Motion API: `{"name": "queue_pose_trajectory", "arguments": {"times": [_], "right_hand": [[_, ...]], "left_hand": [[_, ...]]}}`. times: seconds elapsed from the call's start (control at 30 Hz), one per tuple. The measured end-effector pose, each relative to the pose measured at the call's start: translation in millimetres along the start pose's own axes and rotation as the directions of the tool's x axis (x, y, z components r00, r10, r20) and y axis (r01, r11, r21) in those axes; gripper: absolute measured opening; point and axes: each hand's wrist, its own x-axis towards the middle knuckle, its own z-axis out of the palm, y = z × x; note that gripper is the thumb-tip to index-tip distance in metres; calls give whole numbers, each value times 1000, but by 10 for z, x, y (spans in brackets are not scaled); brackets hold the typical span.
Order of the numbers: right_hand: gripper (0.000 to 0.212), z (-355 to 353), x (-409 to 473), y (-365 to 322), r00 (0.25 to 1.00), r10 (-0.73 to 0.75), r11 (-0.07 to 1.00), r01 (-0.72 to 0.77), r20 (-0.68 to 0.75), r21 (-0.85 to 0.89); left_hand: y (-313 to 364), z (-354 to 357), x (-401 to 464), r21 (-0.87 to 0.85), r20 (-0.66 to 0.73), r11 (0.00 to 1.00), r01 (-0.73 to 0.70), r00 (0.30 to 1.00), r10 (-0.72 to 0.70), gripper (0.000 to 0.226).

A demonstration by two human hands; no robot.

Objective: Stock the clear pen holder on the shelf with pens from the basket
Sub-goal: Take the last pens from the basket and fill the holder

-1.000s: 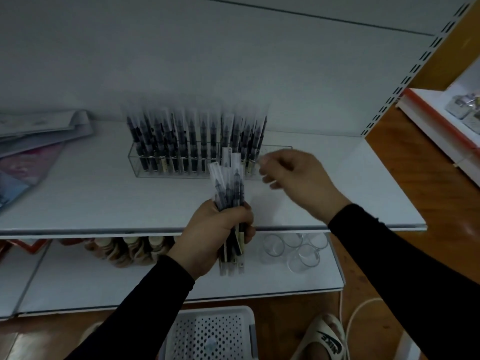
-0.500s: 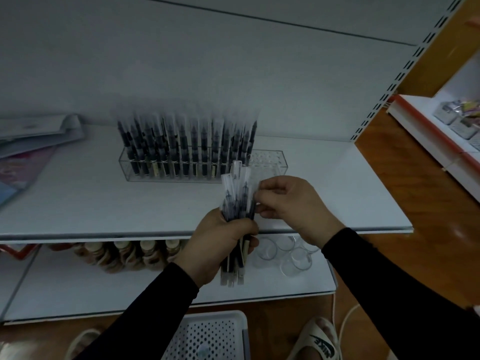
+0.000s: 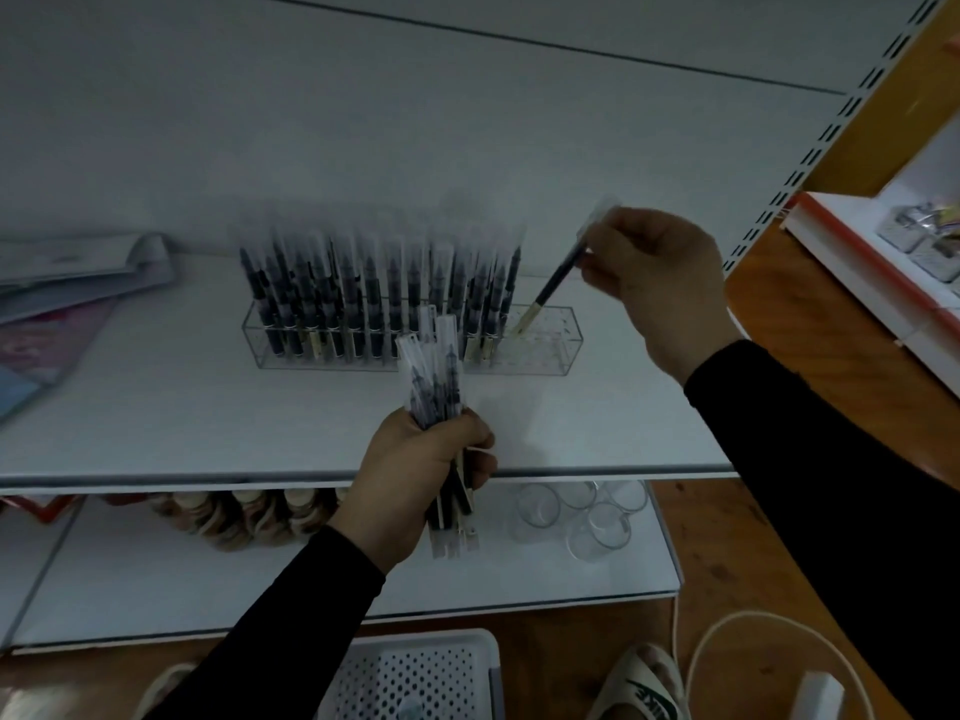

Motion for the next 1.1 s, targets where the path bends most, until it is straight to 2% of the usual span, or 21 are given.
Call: {"name": "queue_pose_trajectory", "arguments": {"times": [0.17,0.37,0.53,0.73,1.1], "right_hand": [[20,116,107,27,987,-162,967,157,-10,-201],[18,167,137,47,973,-232,921,223,9,-318],[15,243,88,78,959,-273,868,280,78,-411],[20,322,57,189,956,-260,829,292,134,-477],[17,378,24,327,967,-219,823,255,132,-507]], "left_hand": [[-1,-5,1,8,-3,1000,-2,1000,2,11],[0,-25,5,9,0,1000,-3,1000,3,14],[15,-23,0,18,0,1000,-21,1000,21,15],[24,-29,-1,10,5,1000,-18,1000,18,15],[17,-26,8,-5,14,1000,-17,1000,17,14]]}}
